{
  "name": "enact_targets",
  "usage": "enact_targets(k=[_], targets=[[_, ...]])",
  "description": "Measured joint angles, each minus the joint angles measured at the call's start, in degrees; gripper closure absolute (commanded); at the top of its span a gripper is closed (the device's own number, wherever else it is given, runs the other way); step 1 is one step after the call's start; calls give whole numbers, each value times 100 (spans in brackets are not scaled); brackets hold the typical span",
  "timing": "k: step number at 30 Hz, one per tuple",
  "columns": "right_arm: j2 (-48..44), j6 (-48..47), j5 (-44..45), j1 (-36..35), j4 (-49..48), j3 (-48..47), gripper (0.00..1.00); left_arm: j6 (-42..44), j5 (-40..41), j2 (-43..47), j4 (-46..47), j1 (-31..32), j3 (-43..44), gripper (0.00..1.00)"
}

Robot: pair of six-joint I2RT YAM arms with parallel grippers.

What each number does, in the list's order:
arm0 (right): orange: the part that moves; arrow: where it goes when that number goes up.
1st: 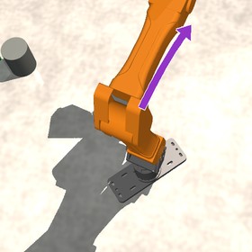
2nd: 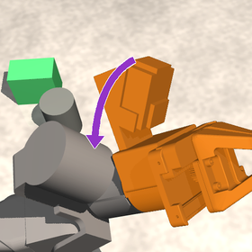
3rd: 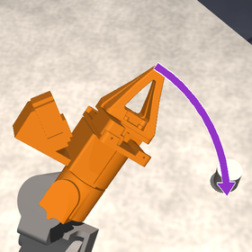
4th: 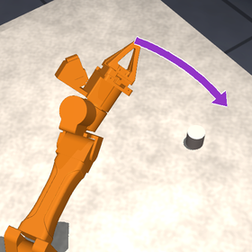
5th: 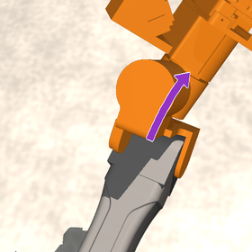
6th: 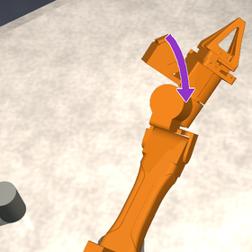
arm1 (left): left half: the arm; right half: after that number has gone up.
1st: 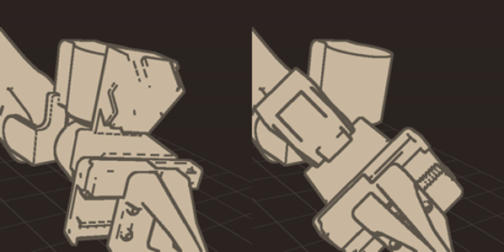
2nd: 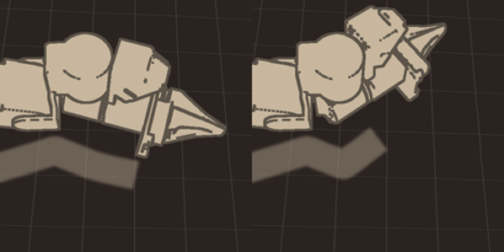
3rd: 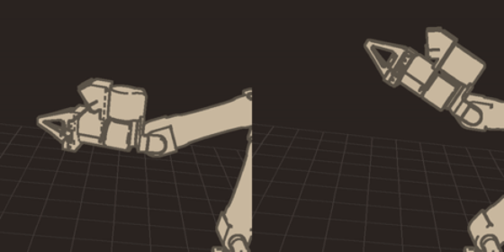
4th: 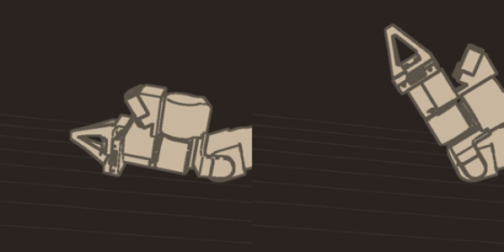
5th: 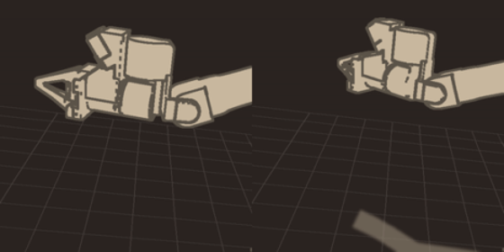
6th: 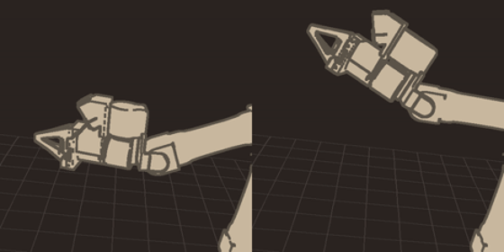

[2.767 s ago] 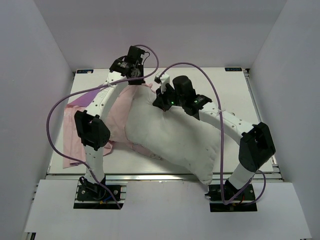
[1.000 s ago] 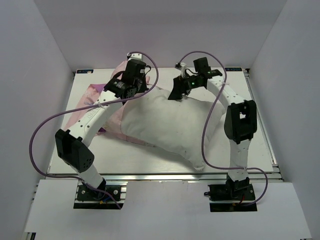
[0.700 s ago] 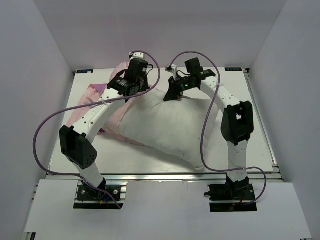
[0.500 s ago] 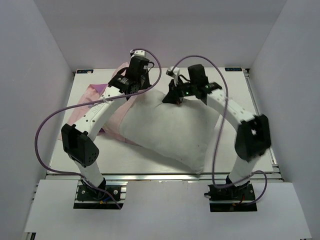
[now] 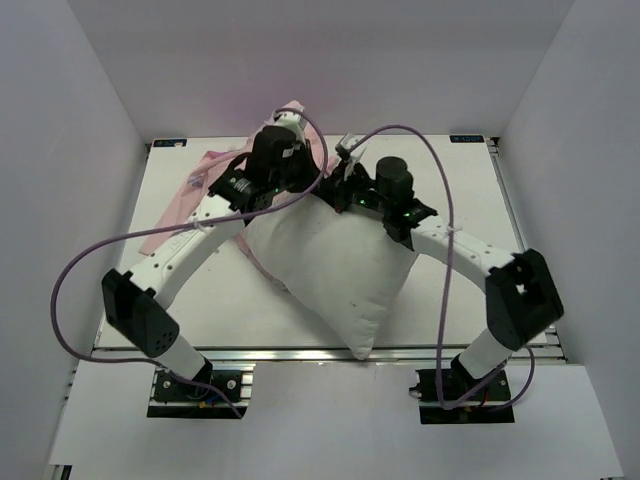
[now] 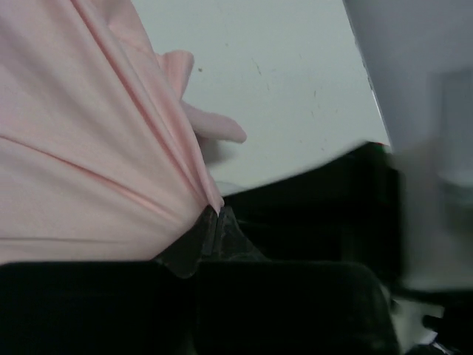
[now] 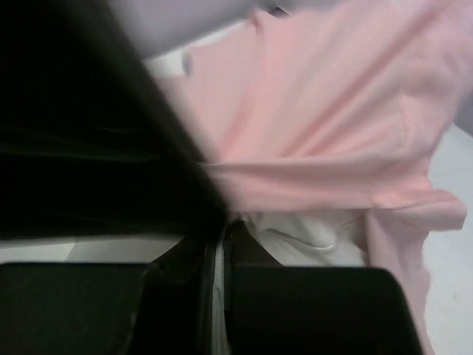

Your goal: Put the pillow into the pillowcase

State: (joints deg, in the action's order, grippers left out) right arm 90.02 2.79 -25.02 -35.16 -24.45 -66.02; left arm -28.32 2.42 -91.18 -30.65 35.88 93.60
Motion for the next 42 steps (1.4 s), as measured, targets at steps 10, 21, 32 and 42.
enact_targets(k=[10,21,32,42], targets=[[973,98,1631,-223,-1423,490,100,-286,-407,999,271,199,-1379,100],[986,750,2413,-308,-1856,505,48,2,-42,-2,-87,234,-1058,42],[1119,901,3453,-157,564,-1043,11,-22,278,153,-590,433,-767,2],[455,111,3665,-35,3077,-1469,11,-1574,1399,2986,-1670,455,-1932,2]])
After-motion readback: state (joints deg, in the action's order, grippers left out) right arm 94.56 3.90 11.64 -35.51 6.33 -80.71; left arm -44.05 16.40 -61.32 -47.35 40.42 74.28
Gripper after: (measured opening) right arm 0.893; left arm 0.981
